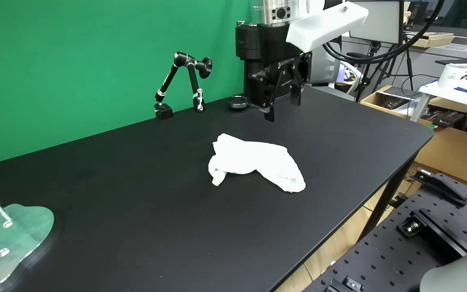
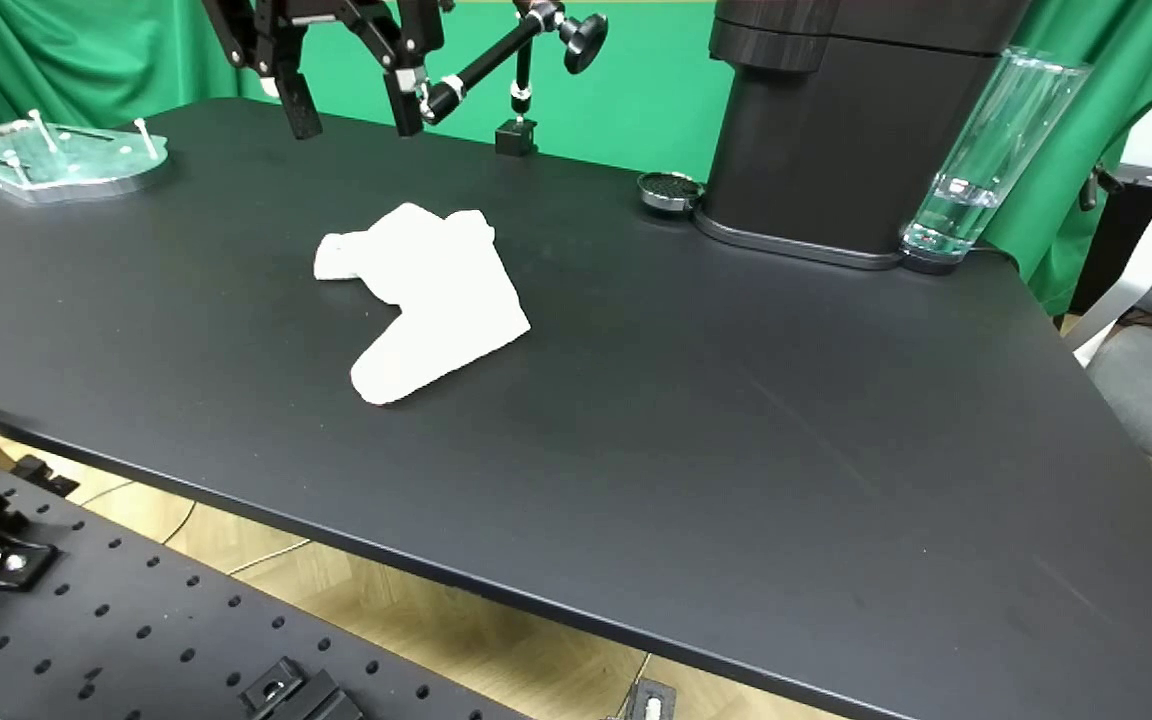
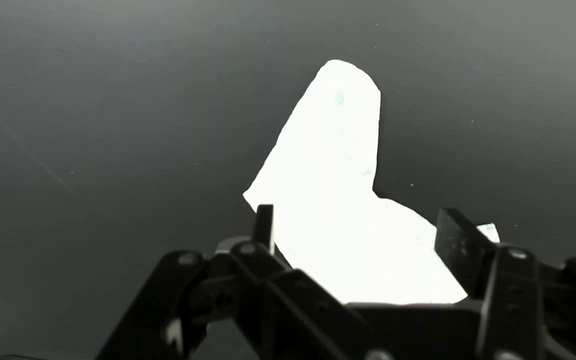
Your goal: Put the cloth on the table
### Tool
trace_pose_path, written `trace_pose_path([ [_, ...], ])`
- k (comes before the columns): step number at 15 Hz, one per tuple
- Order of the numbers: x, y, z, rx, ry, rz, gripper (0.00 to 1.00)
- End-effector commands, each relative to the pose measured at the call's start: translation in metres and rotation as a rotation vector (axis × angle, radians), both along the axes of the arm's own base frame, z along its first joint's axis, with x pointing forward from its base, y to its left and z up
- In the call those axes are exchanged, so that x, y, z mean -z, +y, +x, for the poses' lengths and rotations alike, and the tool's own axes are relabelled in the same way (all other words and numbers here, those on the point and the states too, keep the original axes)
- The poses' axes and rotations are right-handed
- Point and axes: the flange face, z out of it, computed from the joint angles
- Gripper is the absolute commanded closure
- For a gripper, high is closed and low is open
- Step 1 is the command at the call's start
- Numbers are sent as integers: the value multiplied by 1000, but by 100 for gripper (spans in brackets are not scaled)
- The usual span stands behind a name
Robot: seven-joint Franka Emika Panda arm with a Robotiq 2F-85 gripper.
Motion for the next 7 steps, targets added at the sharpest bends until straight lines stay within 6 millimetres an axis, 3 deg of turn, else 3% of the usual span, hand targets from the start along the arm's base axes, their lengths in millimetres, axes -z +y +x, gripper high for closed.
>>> trace_pose_path([
  [1,-13,-2,-5,-16,31,-31,0],
  [7,-20,-6,-9,-41,60,-28,0],
])
